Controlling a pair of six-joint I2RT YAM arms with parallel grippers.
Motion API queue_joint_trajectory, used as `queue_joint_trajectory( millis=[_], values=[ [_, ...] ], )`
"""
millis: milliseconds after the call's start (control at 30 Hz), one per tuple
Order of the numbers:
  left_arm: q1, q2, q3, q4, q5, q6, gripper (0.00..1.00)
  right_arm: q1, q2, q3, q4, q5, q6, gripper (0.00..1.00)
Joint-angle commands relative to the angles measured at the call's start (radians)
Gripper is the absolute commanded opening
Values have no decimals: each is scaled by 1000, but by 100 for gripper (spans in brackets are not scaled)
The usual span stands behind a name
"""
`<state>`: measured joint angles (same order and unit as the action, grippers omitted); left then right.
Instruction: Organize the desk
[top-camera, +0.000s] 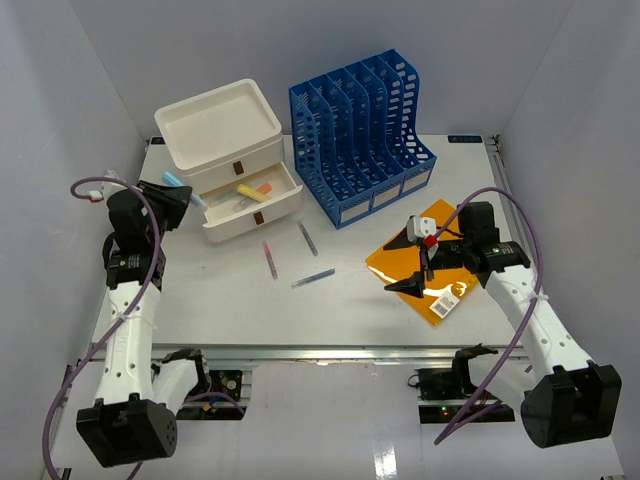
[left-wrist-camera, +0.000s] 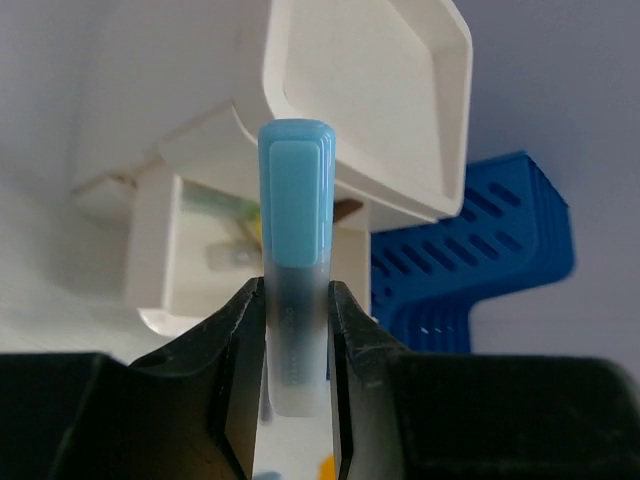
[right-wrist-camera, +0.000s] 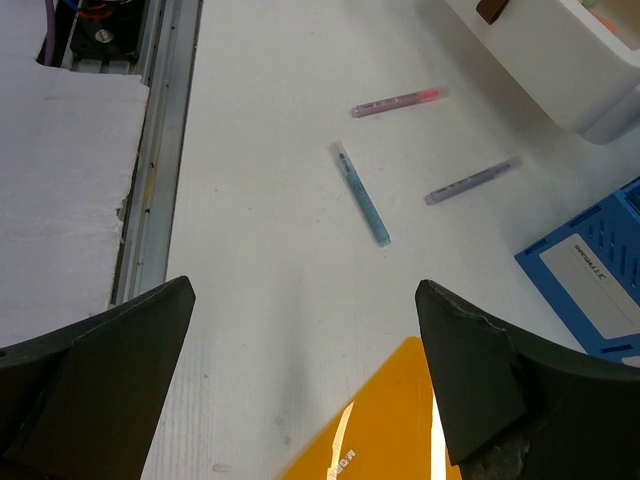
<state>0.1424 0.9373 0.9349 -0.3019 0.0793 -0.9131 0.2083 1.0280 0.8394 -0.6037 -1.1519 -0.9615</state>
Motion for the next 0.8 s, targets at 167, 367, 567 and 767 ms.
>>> queue_joint_trajectory(
  millis=[167,367,567,767],
  values=[
    [-405,49,-77,82,-244,-596,0,-41,20,6,-2,-12,-11,98],
    [-500,207,7,4,-498,-757,10,-52,39,4,-4,-3,-13,98],
    [-503,349,92,-25,-629,-802,31,-65,53,4,-5,-5,-16,98],
    [-495,493,202,-54,-663,-801,56,-79,66,3,-13,-12,-22,98]
  ],
)
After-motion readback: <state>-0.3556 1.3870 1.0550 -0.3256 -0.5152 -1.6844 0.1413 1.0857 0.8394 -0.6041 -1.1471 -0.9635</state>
